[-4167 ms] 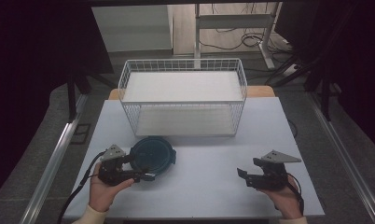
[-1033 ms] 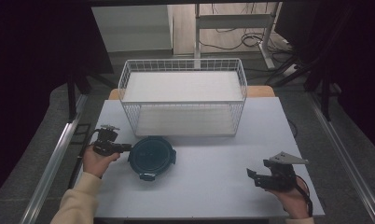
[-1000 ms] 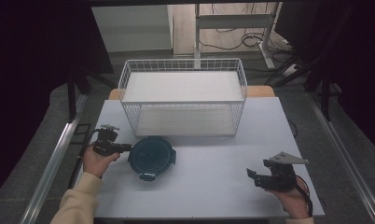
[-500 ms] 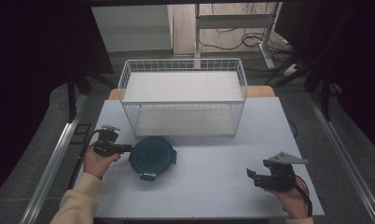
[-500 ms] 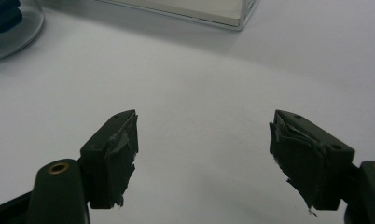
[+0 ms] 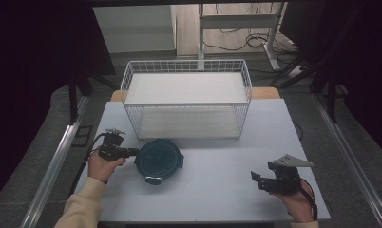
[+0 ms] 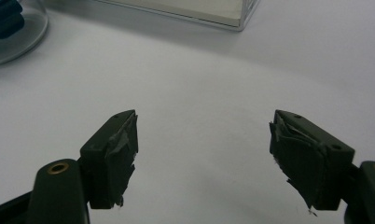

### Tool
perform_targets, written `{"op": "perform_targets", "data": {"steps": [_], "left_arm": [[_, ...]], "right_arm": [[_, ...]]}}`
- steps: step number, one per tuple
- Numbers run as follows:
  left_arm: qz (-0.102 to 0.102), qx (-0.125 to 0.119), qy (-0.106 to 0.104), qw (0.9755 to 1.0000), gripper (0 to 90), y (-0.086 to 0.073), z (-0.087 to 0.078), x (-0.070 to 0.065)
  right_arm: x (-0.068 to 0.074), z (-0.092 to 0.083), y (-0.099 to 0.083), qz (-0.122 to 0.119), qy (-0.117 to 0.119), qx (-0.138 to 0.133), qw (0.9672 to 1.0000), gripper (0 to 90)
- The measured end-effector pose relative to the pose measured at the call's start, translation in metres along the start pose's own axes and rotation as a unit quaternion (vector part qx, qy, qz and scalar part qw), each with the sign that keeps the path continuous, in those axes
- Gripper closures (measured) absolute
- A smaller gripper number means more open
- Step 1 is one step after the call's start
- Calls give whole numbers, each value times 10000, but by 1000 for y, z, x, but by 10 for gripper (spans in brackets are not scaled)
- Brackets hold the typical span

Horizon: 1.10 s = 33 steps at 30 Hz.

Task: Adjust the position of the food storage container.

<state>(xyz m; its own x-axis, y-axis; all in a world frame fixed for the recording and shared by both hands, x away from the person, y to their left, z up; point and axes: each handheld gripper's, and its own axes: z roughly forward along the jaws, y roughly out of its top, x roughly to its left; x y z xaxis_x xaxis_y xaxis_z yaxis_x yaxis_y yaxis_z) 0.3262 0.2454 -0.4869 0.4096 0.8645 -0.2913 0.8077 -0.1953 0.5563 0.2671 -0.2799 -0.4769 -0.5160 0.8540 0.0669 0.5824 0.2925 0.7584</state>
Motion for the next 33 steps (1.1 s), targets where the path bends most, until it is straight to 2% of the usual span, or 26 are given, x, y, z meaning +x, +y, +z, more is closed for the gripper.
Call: {"op": "perform_targets", "data": {"steps": [15,28,30,33], "left_arm": [[104,-41,-297,9995,900,-5,9,-17],[95,-43,-738,9972,900,-10,17,-32],[135,-35,-732,9972,900,-11,18,-35],[284,1,-608,9977,900,-10,17,-42]], "right_arm": [[0,1,-1,1,-12,13,10000,236],[1,2,-1,8,-20,7,10000,236],[1,2,-1,-1,-23,12,10000,236],[0,2,-1,6,-25,14,10000,236]]}}
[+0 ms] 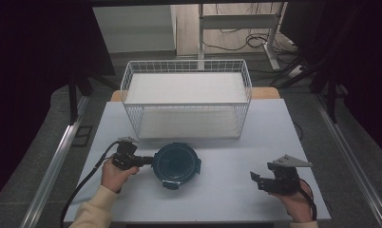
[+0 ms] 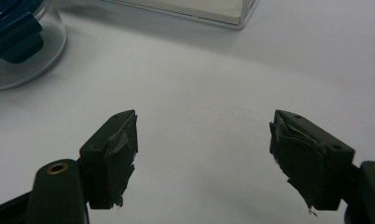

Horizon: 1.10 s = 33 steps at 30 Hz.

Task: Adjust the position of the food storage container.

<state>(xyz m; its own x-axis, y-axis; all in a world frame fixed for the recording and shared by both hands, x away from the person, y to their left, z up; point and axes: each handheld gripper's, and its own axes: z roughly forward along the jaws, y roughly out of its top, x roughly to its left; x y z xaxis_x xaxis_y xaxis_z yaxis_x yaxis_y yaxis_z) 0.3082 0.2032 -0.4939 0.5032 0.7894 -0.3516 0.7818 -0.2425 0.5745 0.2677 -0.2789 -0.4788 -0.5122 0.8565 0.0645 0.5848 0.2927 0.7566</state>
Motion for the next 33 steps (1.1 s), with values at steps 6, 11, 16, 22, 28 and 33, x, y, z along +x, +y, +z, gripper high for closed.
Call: {"op": "perform_targets", "data": {"steps": [6,11,16,22,28,33], "left_arm": [[70,0,-158,9999,900,0,3,-8],[87,-11,-302,9995,900,-1,6,-12],[186,11,-306,9994,900,-2,7,-20],[258,56,-380,9989,900,-1,9,-28],[239,49,-559,9981,900,-4,11,-33],[231,23,-649,9976,900,-5,13,-35]], "right_arm": [[0,0,0,-8,-3,-3,10000,235],[0,0,0,2,-7,13,10000,236],[0,1,0,3,-7,16,10000,236],[0,1,-1,-3,-6,23,10000,235],[0,1,-1,-3,-9,26,10000,236],[0,2,-1,-4,-4,27,10000,236]]}}
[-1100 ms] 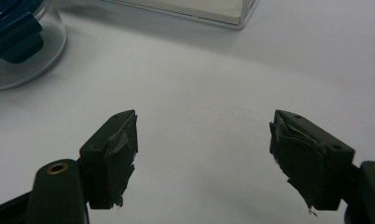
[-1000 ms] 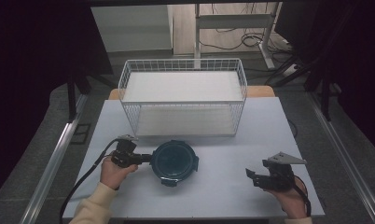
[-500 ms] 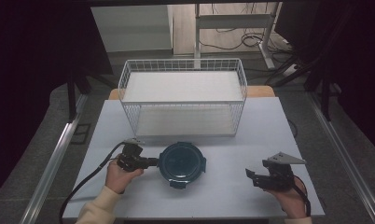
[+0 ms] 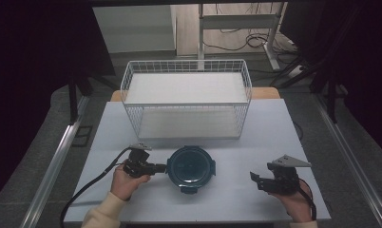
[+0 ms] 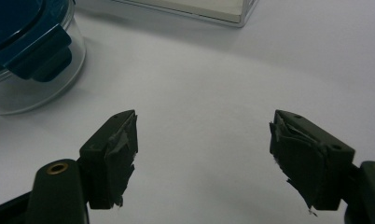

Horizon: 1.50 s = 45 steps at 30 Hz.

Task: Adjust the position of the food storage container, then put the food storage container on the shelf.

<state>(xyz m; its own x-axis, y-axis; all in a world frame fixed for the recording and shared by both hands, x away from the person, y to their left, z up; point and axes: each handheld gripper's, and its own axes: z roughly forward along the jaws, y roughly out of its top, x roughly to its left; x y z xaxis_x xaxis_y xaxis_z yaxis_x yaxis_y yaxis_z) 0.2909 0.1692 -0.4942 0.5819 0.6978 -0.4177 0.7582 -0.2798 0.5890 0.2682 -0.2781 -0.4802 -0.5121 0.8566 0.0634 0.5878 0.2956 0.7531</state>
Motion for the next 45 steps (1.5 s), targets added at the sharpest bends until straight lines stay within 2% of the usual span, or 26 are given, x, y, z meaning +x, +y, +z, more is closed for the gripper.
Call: {"op": "perform_targets", "data": {"steps": [7,11,13,15,16,17,18,20,21,23,26,28,30,34,41,45], "left_arm": [[16,-14,-69,10000,900,1,0,2],[-89,-274,-1,9996,900,5,-7,3],[-76,-412,188,9989,900,5,-16,1],[-94,-586,242,9979,900,4,-25,-3],[-64,-655,245,9975,863,3,-29,-6],[0,-714,277,9971,863,2,-33,-10],[86,-786,381,9961,803,1,-36,-14],[131,-935,518,9942,774,-4,-41,-20],[149,-986,568,9934,731,-6,-42,-23],[130,-1061,698,9918,586,-10,-43,-26],[100,-1221,660,9903,452,-15,-46,-28],[230,-1139,647,9911,399,-16,-46,-27],[298,-1039,787,9910,358,-17,-46,-25],[232,-1041,655,9921,311,-20,-46,-22],[146,-1061,630,9923,245,-20,-45,-22],[134,-1046,487,9932,266,-20,-44,-22]], "right_arm": [[0,-2,1,34,44,-91,9999,238],[1,-4,3,35,53,-170,9998,240],[2,-5,4,42,86,-199,9998,240],[2,-6,5,54,142,-224,9996,240],[2,-6,5,69,180,-240,9995,240],[3,-6,6,75,200,-251,9995,241],[4,-7,7,47,233,-279,9993,240],[5,-7,8,63,277,-297,9992,240],[7,-9,9,138,383,-332,9986,241],[11,-11,11,150,507,-428,9977,242],[19,-13,15,87,642,-492,9967,241],[23,-13,17,24,747,-528,9958,241],[26,-14,19,-26,774,-523,9956,241],[27,-12,18,-34,791,-510,9956,242],[34,-12,21,-57,868,-556,9947,242],[40,-9,23,-63,917,-539,9943,241]]}}
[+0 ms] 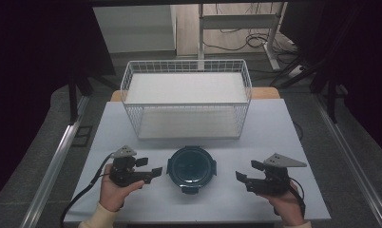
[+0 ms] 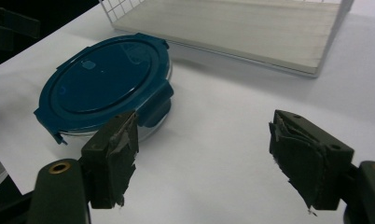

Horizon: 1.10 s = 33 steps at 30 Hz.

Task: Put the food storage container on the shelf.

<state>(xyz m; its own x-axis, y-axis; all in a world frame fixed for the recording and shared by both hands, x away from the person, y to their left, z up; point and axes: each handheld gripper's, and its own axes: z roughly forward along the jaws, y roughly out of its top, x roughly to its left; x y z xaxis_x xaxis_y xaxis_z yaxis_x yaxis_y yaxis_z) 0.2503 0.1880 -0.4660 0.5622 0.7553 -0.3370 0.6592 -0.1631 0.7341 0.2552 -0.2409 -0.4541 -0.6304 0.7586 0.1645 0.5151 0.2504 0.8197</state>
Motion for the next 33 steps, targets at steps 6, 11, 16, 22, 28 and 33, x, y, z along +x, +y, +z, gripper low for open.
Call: {"op": "perform_targets", "data": {"steps": [6,11,16,22,28,33], "left_arm": [[-118,-11,-90,9999,240,1,4,2],[-249,57,-208,9995,219,2,10,3],[-418,3,-317,9986,207,6,10,5],[-475,-48,-400,9981,192,22,12,7],[-682,-43,-523,9963,179,33,22,14],[-744,88,-596,9954,159,30,33,15]], "right_arm": [[8,8,6,128,169,-10,9998,240],[14,18,11,352,322,54,9988,237],[22,20,20,362,357,28,9987,228],[23,32,28,554,394,141,9976,205],[21,48,39,943,568,148,9938,189],[22,65,36,1103,582,339,9916,176]]}}
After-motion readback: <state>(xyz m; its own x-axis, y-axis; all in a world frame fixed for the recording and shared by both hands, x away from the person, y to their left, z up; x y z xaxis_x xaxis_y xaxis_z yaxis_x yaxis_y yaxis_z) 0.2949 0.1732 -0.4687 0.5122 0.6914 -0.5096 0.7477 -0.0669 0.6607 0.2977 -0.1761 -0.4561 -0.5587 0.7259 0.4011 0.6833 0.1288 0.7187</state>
